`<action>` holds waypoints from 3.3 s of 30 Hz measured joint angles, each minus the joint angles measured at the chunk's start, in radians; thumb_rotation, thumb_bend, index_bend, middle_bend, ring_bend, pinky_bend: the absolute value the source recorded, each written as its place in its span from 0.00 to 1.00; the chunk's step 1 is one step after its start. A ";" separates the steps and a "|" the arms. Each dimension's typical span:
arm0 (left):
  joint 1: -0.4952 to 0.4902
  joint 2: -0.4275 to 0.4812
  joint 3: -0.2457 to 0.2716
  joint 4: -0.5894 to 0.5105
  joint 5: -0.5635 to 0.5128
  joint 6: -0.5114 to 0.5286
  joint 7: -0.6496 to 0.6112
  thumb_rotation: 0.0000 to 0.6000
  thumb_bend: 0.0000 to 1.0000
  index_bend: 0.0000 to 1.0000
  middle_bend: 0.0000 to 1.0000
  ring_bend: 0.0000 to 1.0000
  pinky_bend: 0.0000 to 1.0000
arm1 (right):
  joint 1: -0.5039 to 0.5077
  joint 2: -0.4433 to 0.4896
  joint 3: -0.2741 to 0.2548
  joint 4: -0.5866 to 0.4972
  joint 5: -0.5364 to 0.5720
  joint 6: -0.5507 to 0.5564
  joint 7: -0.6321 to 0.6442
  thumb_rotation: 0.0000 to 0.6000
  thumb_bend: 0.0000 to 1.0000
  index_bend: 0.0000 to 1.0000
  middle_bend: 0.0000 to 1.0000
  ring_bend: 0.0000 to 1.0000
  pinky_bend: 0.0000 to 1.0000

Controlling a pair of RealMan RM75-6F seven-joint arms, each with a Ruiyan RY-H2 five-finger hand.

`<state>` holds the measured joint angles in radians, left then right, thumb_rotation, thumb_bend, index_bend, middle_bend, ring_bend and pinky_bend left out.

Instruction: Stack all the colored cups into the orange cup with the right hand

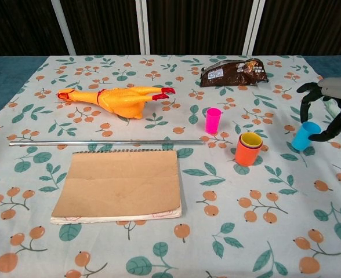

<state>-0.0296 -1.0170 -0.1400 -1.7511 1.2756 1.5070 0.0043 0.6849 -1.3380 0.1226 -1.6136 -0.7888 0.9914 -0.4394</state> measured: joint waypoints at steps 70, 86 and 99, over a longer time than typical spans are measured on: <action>-0.001 0.001 -0.001 0.002 -0.003 -0.003 -0.001 1.00 0.27 0.17 0.02 0.00 0.00 | 0.148 -0.029 0.057 -0.189 0.081 0.033 -0.136 1.00 0.36 0.17 0.00 0.01 0.14; -0.002 -0.001 -0.001 0.013 0.005 0.004 0.011 1.00 0.27 0.17 0.02 0.00 0.00 | 0.300 -0.194 0.131 0.033 0.232 -0.013 -0.209 1.00 0.36 0.25 0.00 0.01 0.14; -0.002 -0.003 -0.001 0.013 0.005 0.004 0.010 1.00 0.27 0.17 0.02 0.00 0.00 | 0.341 -0.281 0.135 0.158 0.278 -0.034 -0.214 1.00 0.38 0.40 0.00 0.02 0.14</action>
<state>-0.0312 -1.0204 -0.1405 -1.7380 1.2802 1.5108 0.0144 1.0259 -1.6190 0.2579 -1.4555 -0.5105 0.9574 -0.6535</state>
